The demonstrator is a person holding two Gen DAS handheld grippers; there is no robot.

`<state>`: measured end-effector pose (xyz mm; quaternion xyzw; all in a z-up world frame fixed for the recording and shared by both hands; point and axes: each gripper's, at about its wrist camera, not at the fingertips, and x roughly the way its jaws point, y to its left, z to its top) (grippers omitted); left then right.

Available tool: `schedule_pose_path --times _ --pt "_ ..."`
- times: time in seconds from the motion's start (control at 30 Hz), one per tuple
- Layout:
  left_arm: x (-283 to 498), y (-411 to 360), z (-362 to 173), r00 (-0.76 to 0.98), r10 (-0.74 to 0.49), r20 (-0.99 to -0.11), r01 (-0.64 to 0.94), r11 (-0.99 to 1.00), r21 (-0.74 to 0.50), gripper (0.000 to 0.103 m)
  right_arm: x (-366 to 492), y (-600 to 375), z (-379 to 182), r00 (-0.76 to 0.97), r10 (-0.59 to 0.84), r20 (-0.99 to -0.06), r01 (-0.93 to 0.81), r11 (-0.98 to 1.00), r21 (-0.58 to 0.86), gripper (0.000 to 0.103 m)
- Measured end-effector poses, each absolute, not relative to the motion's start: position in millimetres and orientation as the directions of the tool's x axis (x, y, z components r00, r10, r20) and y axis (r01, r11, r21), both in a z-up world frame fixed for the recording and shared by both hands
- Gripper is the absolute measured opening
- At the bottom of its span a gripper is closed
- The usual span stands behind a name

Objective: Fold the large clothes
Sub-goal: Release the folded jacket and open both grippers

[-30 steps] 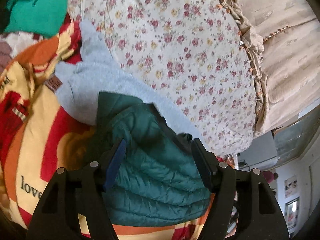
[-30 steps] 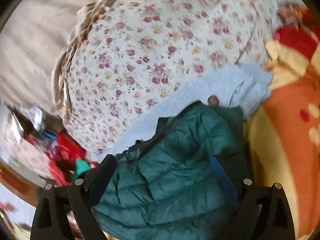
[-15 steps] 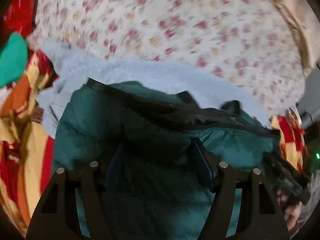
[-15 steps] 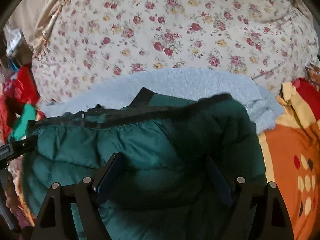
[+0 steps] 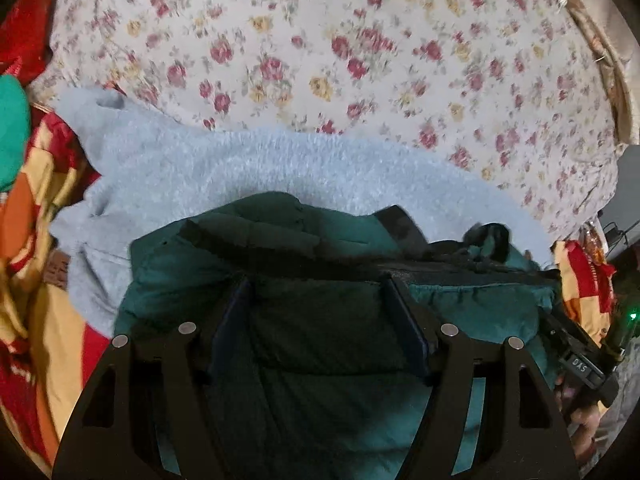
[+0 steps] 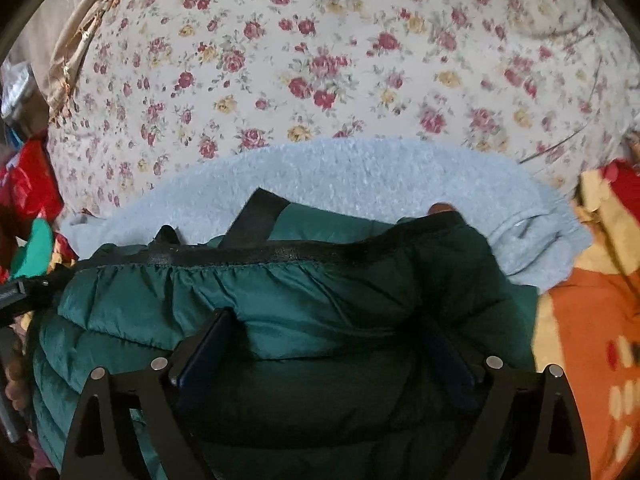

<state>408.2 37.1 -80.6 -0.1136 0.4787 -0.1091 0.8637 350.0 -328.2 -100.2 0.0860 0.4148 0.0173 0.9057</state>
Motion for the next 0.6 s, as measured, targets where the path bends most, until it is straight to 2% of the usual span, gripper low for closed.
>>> schedule_pose_path --times 0.1,0.3,0.4,0.6 --pt "384 41 -59 0.552 -0.28 -0.786 0.072 0.954 -0.29 0.069 323 -328 -74 0.699 0.137 -0.702 0.029 0.975 0.219 0.092" --pt "309 41 -21 0.657 -0.172 -0.734 0.086 0.984 -0.154 0.069 252 -323 -51 0.73 0.167 -0.663 0.015 0.966 0.26 0.092" --pt "271 35 -14 0.692 -0.133 -0.709 0.086 0.991 -0.102 0.069 214 -324 -51 0.734 0.173 -0.657 0.029 0.958 0.284 0.092" --pt "213 22 -18 0.693 -0.119 -0.711 0.092 0.993 -0.076 0.069 154 -322 -57 0.741 0.157 -0.653 0.064 0.951 0.302 0.092"
